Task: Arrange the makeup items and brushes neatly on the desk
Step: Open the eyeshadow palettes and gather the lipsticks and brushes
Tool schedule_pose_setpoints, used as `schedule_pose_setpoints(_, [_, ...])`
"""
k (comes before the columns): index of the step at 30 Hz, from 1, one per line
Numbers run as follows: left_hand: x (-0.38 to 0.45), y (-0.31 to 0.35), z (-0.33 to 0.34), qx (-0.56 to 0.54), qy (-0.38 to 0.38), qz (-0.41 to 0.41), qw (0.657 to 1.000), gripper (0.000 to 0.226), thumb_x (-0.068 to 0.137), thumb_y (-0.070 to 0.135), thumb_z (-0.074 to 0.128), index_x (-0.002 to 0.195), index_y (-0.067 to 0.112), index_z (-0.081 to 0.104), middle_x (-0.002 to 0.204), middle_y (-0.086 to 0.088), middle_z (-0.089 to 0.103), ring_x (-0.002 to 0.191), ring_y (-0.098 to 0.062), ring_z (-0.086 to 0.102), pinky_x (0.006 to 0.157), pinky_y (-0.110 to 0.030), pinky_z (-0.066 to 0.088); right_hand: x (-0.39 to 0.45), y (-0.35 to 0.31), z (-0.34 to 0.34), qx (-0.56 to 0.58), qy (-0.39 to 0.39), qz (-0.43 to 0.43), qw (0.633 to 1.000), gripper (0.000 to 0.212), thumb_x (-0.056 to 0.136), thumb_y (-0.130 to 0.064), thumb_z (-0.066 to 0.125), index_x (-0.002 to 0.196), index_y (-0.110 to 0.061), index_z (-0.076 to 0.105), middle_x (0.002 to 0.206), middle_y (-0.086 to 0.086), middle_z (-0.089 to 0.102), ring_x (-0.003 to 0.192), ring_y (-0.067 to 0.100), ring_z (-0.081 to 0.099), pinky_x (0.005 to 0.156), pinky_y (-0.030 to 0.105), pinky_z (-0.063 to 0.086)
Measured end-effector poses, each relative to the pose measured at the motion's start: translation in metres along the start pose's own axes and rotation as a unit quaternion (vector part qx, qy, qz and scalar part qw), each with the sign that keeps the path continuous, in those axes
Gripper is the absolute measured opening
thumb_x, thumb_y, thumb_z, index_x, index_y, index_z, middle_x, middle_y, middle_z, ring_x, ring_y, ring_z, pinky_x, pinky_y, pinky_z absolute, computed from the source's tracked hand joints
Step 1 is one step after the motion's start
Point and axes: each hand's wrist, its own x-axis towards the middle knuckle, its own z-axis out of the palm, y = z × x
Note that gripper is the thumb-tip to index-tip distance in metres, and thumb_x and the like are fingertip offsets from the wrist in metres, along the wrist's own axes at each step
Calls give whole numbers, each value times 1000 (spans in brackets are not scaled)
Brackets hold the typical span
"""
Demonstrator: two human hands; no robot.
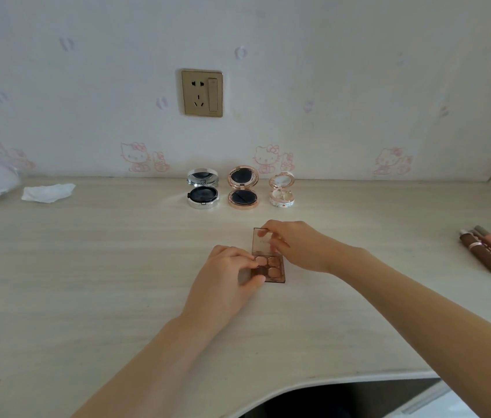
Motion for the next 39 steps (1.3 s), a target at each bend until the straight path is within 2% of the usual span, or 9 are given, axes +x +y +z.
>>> schedule_pose_setpoints(5, [0, 0, -1, 6, -6, 1, 1000, 27, 79, 28, 74, 106, 21, 73, 104, 13, 65, 108, -5, 46, 85, 4, 24, 3, 0, 0, 5, -5, 18, 1000, 32, 98, -13, 37, 125, -21, 52, 108, 6, 64, 89, 18, 53, 77, 29, 43])
schedule_pose_setpoints(9, [0, 0, 0, 6, -6, -3, 1000, 26, 80, 29, 74, 105, 22, 73, 105, 14, 65, 108, -4, 46, 84, 4, 25, -1, 0, 0, 0, -4, 7, 1000, 39, 98, -16, 43, 137, -20, 43, 118, 3, 61, 107, 20, 54, 83, 24, 38])
schedule_pose_setpoints(15, [-1, 0, 2, -4, -2, -4, 1000, 23, 78, 26, 75, 101, 24, 73, 101, 16, 64, 105, -3, 47, 85, 3, 27, -33, -1, 9, 27, 78, 38, 996, 52, 98, -25, 46, 146, -16, 26, 130, 5, 54, 115, 21, 53, 94, 29, 43])
schedule_pose_setpoints(22, [-2, 1, 2, -3, 5, -2, 1000, 25, 77, 28, 75, 101, 29, 72, 97, 19, 62, 103, 0, 46, 85, 1, 29, -74, -5, 34, 26, 112, 72, 991, 65, 97, -35, 48, 150, -17, 15, 143, -2, 43, 132, 15, 37, 104, 25, 31])
schedule_pose_setpoints(27, [-3, 0, 1, 15, 17, -6, 1000, 33, 72, 26, 79, 103, 23, 71, 99, 14, 63, 105, -8, 51, 87, -4, 31, -80, -8, 46, -15, 141, 47, 989, 61, 96, -39, 48, 147, -13, 27, 147, 0, 37, 136, 14, 29, 107, 15, 18])
schedule_pose_setpoints(30, [-4, -1, 1, 17, 20, -37, 999, 42, 72, 29, 79, 112, 22, 68, 102, 16, 55, 112, -8, 52, 88, -3, 27, -78, -6, 50, -44, 158, 42, 985, 54, 96, -39, 48, 141, -12, 39, 147, 0, 36, 138, 15, 27, 112, 18, 17])
schedule_pose_setpoints(33, [-4, -4, 4, 14, -11, -59, 998, 47, 77, 35, 74, 121, 27, 63, 126, 6, 54, 123, -6, 48, 95, -6, 25, -75, -4, 52, -43, 161, 34, 985, 47, 95, -35, 52, 136, -12, 47, 145, 1, 39, 138, 18, 29, 112, 21, 21])
schedule_pose_setpoints(35, [-3, -4, 4, 7, -28, -55, 998, 44, 80, 33, 72, 123, 28, 61, 134, 1, 54, 128, -9, 45, 98, -9, 25, -72, -4, 52, -40, 161, 24, 986, 45, 94, -31, 54, 135, -11, 49, 142, 2, 43, 135, 20, 33, 111, 20, 21])
schedule_pose_setpoints(39, [1, -6, 3, -3, -24, -43, 999, 40, 81, 23, 72, 120, 23, 63, 125, 4, 61, 119, -11, 52, 87, 4, 22, -62, -5, 51, -20, 154, 13, 988, 39, 94, -25, 56, 131, -14, 53, 135, -1, 49, 128, 19, 41, 107, 18, 24])
